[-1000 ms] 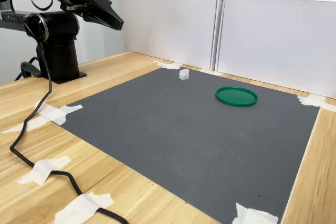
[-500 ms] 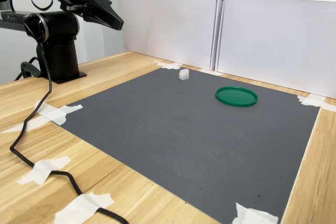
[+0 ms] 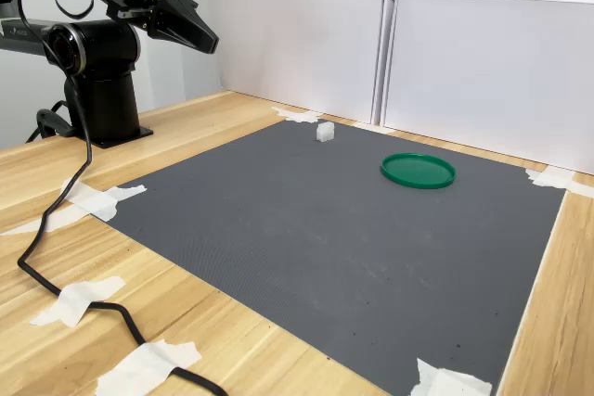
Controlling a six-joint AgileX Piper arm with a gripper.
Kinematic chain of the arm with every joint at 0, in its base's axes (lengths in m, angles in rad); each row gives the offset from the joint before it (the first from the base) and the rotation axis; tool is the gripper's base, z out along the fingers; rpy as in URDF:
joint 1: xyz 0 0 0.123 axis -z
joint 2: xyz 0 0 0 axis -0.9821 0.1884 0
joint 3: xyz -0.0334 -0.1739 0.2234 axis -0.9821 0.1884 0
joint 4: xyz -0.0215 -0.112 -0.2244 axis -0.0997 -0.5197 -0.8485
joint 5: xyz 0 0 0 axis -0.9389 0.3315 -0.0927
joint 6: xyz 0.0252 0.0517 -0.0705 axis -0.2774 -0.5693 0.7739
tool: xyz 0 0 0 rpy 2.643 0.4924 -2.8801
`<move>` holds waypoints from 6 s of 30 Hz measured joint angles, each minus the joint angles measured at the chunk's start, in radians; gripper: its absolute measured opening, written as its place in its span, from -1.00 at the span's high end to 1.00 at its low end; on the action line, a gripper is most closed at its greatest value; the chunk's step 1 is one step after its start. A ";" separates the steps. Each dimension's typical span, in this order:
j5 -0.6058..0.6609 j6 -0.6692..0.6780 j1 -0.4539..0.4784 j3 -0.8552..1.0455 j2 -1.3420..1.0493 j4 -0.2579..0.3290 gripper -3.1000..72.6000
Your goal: Grasp a white terminal and put it on the green lid.
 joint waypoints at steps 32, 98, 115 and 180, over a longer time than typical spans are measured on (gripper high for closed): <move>0.432 0.349 -0.003 -0.716 0.895 0.007 0.96; 0.225 0.455 -0.487 -0.821 1.499 -0.179 -0.88; 0.078 0.448 -0.544 -0.714 1.537 -0.179 -0.86; 0.431 0.305 -0.324 -1.142 1.554 -0.227 0.69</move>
